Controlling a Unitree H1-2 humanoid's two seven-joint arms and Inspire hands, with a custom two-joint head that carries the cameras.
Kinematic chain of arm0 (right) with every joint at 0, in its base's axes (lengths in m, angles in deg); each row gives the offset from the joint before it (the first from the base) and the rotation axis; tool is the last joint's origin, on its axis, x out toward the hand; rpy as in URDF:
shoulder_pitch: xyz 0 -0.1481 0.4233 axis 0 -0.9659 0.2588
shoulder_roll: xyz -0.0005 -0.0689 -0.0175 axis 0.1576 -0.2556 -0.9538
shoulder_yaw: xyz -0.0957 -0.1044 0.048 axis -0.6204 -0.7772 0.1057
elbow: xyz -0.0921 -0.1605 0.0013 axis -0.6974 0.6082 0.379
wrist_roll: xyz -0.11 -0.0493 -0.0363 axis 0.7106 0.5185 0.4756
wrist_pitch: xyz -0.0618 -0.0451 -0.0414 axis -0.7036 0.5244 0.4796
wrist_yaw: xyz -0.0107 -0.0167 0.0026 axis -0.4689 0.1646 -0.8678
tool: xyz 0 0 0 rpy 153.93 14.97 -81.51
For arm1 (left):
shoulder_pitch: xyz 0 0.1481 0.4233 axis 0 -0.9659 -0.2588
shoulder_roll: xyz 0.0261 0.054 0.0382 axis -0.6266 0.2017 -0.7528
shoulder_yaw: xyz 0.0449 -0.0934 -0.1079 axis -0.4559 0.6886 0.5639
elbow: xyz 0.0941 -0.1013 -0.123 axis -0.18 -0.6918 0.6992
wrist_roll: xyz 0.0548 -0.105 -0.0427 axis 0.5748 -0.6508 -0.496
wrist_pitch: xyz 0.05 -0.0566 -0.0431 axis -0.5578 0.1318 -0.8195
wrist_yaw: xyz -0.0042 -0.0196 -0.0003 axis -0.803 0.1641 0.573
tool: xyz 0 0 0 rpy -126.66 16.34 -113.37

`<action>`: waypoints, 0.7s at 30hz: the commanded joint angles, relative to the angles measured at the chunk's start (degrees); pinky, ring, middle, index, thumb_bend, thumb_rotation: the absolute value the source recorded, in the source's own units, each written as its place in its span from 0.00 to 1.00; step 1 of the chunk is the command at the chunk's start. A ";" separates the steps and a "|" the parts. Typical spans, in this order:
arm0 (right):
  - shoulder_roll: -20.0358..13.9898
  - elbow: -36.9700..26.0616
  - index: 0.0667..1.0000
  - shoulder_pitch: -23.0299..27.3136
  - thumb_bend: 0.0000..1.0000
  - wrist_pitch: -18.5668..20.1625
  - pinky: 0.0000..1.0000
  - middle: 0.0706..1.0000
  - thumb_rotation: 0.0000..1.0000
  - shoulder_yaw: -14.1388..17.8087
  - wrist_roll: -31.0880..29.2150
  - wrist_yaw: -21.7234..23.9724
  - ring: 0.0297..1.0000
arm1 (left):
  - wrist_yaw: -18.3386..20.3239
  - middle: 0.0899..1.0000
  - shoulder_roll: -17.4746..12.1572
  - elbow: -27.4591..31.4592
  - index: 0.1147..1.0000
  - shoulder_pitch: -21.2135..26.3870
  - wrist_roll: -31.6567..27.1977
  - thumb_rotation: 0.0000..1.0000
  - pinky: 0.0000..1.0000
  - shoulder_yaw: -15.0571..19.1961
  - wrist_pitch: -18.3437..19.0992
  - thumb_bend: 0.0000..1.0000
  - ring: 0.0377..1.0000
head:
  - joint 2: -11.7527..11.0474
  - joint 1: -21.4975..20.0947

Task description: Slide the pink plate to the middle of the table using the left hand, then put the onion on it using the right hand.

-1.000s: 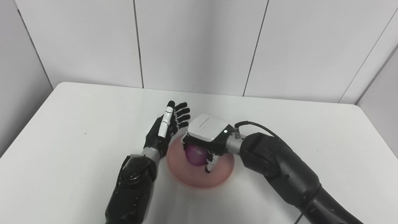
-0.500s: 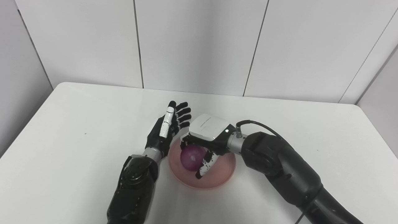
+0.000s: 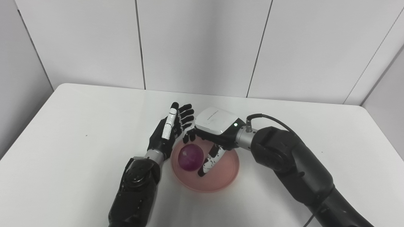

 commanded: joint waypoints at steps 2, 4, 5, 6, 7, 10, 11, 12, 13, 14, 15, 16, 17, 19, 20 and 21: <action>-0.57 -3.08 0.69 3.79 1.00 0.91 0.42 0.67 0.53 1.87 -0.55 0.58 0.54 | -0.31 0.84 -0.16 -3.68 0.75 -3.24 0.44 0.97 0.83 -0.29 4.09 0.61 0.84 | -0.06 -0.09; -0.62 -4.03 0.69 3.88 1.00 1.64 0.42 0.69 0.53 2.47 -0.52 1.54 0.55 | -0.12 0.84 -0.27 -3.61 0.76 -3.33 0.52 0.97 0.84 -0.38 3.93 0.61 0.84 | -0.21 -0.22; -0.76 -4.58 0.69 3.90 1.00 1.82 0.43 0.70 0.52 2.84 -0.55 1.87 0.55 | -0.07 0.85 -0.30 -3.60 0.76 -3.36 0.55 0.98 0.84 -0.40 3.90 0.61 0.84 | -0.21 -0.22; -0.91 -5.09 0.69 3.92 1.00 1.93 0.42 0.72 0.52 3.22 -0.62 2.16 0.55 | -0.06 0.85 -0.32 -3.52 0.76 -3.40 0.56 0.98 0.84 -0.40 3.95 0.61 0.84 | -0.34 -0.41; -0.99 -5.40 0.69 3.91 1.00 1.93 0.43 0.73 0.52 3.50 -0.65 2.37 0.55 | -0.08 0.85 -0.33 -3.45 0.76 -3.43 0.57 0.98 0.84 -0.39 4.00 0.61 0.84 | -0.34 -0.41; -2.37 -7.21 0.69 3.64 1.00 1.91 0.44 0.73 0.52 6.68 -3.55 1.73 0.58 | -0.26 0.84 -0.37 -3.37 0.77 -3.53 0.61 0.96 0.83 -0.29 3.93 0.62 0.83 | -0.62 -0.57; -2.57 -7.62 0.70 3.35 1.00 2.56 0.46 0.71 0.52 8.28 -5.29 1.48 0.59 | -0.28 0.83 -0.38 -3.23 0.77 -3.59 0.65 0.96 0.83 -0.31 3.97 0.62 0.83 | -0.78 -0.61; -2.44 -7.74 0.70 2.78 1.00 3.16 0.46 0.71 0.52 10.21 -7.44 0.63 0.59 | -0.28 0.83 -0.39 -3.02 0.77 -3.68 0.67 0.96 0.83 -0.36 4.03 0.61 0.83 | -0.86 -0.69; -2.21 -7.74 0.69 2.21 1.00 3.53 0.46 0.68 0.50 11.95 -9.38 -0.35 0.58 | -0.26 0.83 -0.41 -2.86 0.78 -3.76 0.72 0.97 0.84 -0.42 4.05 0.61 0.83 | -0.90 -0.84; -1.95 -7.68 0.68 1.82 1.00 3.61 0.45 0.65 0.50 13.03 -10.50 -0.98 0.56 | -0.23 0.83 -0.44 -2.76 0.78 -3.82 0.74 0.97 0.84 -0.45 4.06 0.61 0.83 | -1.01 -1.06; -1.17 -7.28 0.68 0.82 1.00 4.59 0.44 0.64 0.50 15.48 -13.37 -2.33 0.56 | -0.22 0.83 -0.43 -2.83 0.78 -3.85 0.71 0.97 0.84 -0.42 4.06 0.61 0.83 | -1.16 -1.41; -0.65 -6.99 0.68 0.17 0.97 5.34 0.44 0.63 0.57 17.05 -15.33 -3.21 0.55 | -0.22 0.83 -0.43 -2.90 0.78 -3.86 0.67 0.97 0.83 -0.40 4.06 0.61 0.83 | -1.16 -1.41; 0.23 -6.26 0.69 -0.85 0.95 6.45 0.45 0.63 0.63 19.26 -18.13 -4.60 0.55 | -0.31 0.83 -0.37 -2.86 0.77 -3.91 0.65 0.96 0.83 -0.34 4.02 0.62 0.83 | -1.29 -1.63; 1.34 -5.23 0.70 -2.13 0.91 7.95 0.48 0.65 0.73 21.64 -21.47 -6.61 0.57 | -0.38 0.82 -0.37 -2.62 0.75 -4.07 0.62 0.95 0.83 -0.29 4.02 0.62 0.82 | -1.29 -1.87; 2.28 -4.40 0.70 -2.98 0.91 8.96 0.48 0.65 0.73 23.05 -23.37 -7.98 0.58 | -0.39 0.82 -0.39 -2.57 0.75 -4.10 0.66 0.94 0.83 -0.29 4.02 0.62 0.82 | -1.29 -1.87; 3.89 -2.89 0.71 -4.18 0.90 10.32 0.49 0.66 0.76 25.05 -26.18 -9.79 0.59 | -0.37 0.82 -0.46 -2.37 0.75 -4.16 0.70 0.94 0.82 -0.32 4.14 0.62 0.82 | -1.25 -2.08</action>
